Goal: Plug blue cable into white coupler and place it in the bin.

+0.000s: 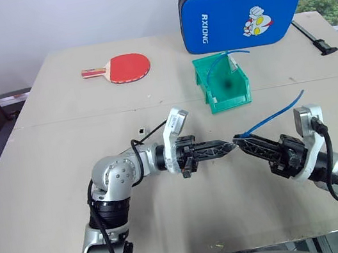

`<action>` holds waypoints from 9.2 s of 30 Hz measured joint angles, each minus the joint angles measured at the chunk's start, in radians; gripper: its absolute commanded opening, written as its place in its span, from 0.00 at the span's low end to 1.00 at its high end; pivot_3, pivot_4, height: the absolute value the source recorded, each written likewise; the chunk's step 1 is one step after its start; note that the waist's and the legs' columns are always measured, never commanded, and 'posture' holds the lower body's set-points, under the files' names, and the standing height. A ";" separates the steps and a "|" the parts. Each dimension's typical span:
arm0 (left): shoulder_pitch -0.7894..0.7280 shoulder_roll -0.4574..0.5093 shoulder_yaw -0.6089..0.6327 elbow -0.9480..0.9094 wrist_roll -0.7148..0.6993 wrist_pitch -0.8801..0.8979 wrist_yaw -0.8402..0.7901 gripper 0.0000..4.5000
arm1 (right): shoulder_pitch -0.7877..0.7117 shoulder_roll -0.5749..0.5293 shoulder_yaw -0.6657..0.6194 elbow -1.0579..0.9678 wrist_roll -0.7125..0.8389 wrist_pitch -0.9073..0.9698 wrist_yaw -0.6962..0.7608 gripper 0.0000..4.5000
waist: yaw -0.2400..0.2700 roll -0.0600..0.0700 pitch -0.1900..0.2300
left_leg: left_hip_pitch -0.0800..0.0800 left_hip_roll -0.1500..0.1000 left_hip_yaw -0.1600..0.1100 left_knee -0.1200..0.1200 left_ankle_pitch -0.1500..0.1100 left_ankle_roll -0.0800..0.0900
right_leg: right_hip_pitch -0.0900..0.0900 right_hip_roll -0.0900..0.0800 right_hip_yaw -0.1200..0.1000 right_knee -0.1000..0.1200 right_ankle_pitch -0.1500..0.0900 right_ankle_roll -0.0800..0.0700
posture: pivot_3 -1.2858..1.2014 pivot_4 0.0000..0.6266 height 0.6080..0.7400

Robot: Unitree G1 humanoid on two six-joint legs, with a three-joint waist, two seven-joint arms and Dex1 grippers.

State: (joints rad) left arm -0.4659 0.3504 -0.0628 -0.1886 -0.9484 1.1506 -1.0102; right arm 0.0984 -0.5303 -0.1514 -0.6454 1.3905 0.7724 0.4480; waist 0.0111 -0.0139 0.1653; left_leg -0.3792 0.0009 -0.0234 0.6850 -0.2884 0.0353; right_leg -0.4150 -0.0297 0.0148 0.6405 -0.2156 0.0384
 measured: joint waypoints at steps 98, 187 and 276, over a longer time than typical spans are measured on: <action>0.261 -0.158 -0.136 -0.028 0.983 -1.026 0.687 0.06 | -0.493 0.298 0.408 0.382 -1.179 -0.511 0.091 0.00 | 0.001 0.003 -0.001 | -0.002 0.000 0.000 -0.003 0.000 -0.001 | -0.003 -0.004 -0.003 -0.001 0.004 0.002 | 0.52 0.24 1.00; 0.270 -0.166 -0.173 -0.036 1.010 -0.962 0.665 0.06 | -0.479 0.301 0.450 0.339 -1.308 -0.377 0.049 0.00 | 0.000 0.003 -0.001 | -0.002 0.000 -0.001 -0.003 0.000 -0.001 | -0.003 -0.004 -0.005 -0.001 0.004 0.002 | 0.52 0.24 1.00; 0.257 -0.180 -0.133 0.011 0.994 -0.960 0.659 0.06 | -0.586 0.338 0.454 0.413 -1.291 -0.216 0.017 0.00 | -0.001 0.003 -0.001 | -0.003 -0.001 -0.001 -0.003 0.000 -0.001 | -0.004 -0.004 -0.005 -0.001 0.004 0.002 | 0.52 0.24 1.00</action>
State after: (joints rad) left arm -0.2088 0.1705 -0.1962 -0.1780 0.0451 0.1906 -0.3509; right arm -0.4881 -0.1925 0.3031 -0.2326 0.0991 0.5562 0.4651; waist 0.0102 -0.0109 0.1646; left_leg -0.3818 0.0001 -0.0246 0.6819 -0.2883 0.0345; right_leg -0.4186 -0.0342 0.0095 0.6399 -0.2120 0.0404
